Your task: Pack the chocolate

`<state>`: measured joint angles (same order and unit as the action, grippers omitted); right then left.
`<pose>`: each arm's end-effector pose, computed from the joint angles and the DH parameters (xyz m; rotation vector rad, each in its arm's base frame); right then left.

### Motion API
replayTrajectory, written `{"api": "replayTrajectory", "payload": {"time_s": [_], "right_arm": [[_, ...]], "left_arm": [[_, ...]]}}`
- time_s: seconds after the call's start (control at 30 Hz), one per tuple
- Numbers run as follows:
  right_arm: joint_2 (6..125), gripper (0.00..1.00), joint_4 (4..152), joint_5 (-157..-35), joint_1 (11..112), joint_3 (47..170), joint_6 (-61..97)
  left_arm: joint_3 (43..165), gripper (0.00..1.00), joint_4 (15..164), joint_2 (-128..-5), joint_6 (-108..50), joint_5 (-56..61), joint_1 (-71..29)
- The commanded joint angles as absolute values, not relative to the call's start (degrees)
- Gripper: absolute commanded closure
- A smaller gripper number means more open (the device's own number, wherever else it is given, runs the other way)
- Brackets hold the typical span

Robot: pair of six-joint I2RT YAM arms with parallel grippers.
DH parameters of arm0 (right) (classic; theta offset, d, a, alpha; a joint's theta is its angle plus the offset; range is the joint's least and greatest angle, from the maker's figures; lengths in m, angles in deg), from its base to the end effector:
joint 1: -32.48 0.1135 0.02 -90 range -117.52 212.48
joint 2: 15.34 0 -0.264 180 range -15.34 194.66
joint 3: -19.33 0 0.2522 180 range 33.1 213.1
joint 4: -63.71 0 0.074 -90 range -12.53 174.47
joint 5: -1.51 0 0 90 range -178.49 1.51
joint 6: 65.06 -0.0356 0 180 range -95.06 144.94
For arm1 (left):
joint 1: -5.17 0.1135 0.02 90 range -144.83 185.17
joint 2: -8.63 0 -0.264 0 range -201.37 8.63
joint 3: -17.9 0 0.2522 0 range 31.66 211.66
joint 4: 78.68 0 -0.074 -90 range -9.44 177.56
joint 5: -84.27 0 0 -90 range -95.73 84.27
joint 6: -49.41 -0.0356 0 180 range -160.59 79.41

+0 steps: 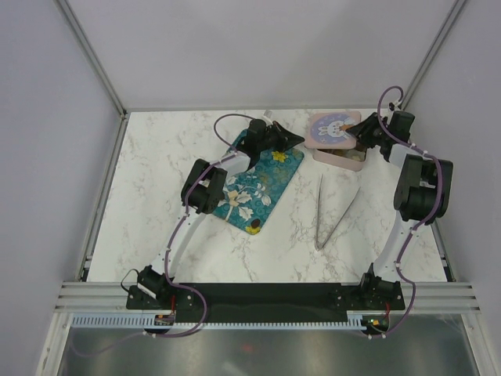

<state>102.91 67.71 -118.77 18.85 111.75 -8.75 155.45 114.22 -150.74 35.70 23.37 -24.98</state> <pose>0.4540 -0.0916 0.1841 0.5354 2.0333 0.7630 0.5145 -0.3189 0.0965 -0.3809 2.0446 -1.7064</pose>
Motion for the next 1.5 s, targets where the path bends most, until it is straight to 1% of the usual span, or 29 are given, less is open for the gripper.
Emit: {"api": "replayTrajectory", "payload": {"time_s": [0.0,0.03,0.07,0.1,0.17,0.2,0.23,0.27,0.3,0.37,0.4,0.53,0.57,0.6,0.67,0.77,0.8,0.83,0.9,1.0,1.07,1.2,1.47], "right_arm": [[102.6,0.58,59.3,-123.4,18.5,109.0,-13.4],[102.3,0.69,58.2,-123.9,18.2,108.2,-13.9],[101.9,0.73,57.5,-124.0,17.7,107.7,-14.2],[101.6,0.79,56.7,-124.2,17.5,106.8,-14.2],[101.3,0.84,56.0,-125.4,16.3,105.7,-14.0],[100.9,0.9,55.2,-126.5,15.8,105.1,-15.0],[100.7,0.92,53.8,-127.2,15.3,104.2,-15.7],[100.4,0.94,49.9,-128.0,14.3,102.2,-17.0],[100.3,0.99,47.7,-128.7,13.8,101.3,-19.2],[100.7,1.0,43.0,-130.7,12.7,100.0,-21.4],[101.5,1.0,41.8,-131.4,12.5,99.9,-22.2],[103.3,1.0,30.9,-134.6,12.4,98.4,-30.9],[103.7,1.0,25.8,-135.3,12.4,98.0,-33.0],[104.4,1.0,23.5,-136.5,12.4,98.1,-34.6],[104.9,1.0,19.7,-137.1,12.4,98.4,-37.9],[104.5,1.0,20.2,-137.8,11.6,98.4,-38.3],[104.0,1.0,20.4,-137.9,11.3,98.2,-38.3],[104.0,1.0,21.0,-138.0,10.5,98.0,-38.2],[103.7,1.0,23.7,-138.0,9.8,98.0,-37.1],[103.2,1.0,26.8,-137.9,9.0,97.9,-35.2],[103.0,1.0,28.9,-137.6,8.8,98.0,-34.0],[103.0,1.0,28.6,-136.9,8.8,98.0,-34.1],[105.0,1.0,27.9,-136.1,8.5,97.6,-34.4]], "left_arm": [[157.3,0.98,114.5,-148.0,31.5,24.3,-25.8],[157.4,0.98,114.5,-147.9,31.1,24.6,-25.9],[157.5,0.98,114.7,-147.8,31.0,25.1,-25.9],[157.4,0.98,115.4,-147.7,30.3,25.4,-26.1],[157.3,0.98,116.4,-147.3,29.8,26.3,-26.3],[157.4,0.98,117.1,-147.2,29.5,26.8,-26.5],[157.3,0.98,117.5,-147.1,29.3,27.0,-26.6],[157.3,0.98,117.9,-146.9,29.3,27.2,-26.6],[157.3,0.97,118.1,-146.9,29.4,27.4,-26.6],[157.1,0.93,118.1,-146.6,29.7,27.1,-26.6],[157.1,0.89,118.2,-146.5,29.7,27.2,-26.6],[157.1,0.84,118.2,-146.0,29.6,27.2,-26.6],[157.1,0.82,118.2,-145.8,29.5,27.1,-26.5],[157.2,0.79,118.1,-145.4,29.5,27.2,-26.5],[157.1,0.77,117.6,-145.2,28.8,27.3,-26.4],[157.2,0.71,116.7,-144.3,27.9,27.1,-26.3],[157.3,0.67,116.7,-144.1,27.9,27.1,-26.3],[157.4,0.66,116.6,-144.1,27.7,27.1,-26.3],[157.6,0.6,116.3,-144.0,27.1,27.0,-26.3],[158.0,0.55,116.2,-144.0,26.2,26.5,-26.4],[158.8,0.54,116.4,-144.5,25.8,26.3,-26.6],[160.1,0.53,116.7,-145.5,25.5,25.6,-27.0],[161.9,0.53,115.3,-148.1,25.5,24.7,-28.0]]}}
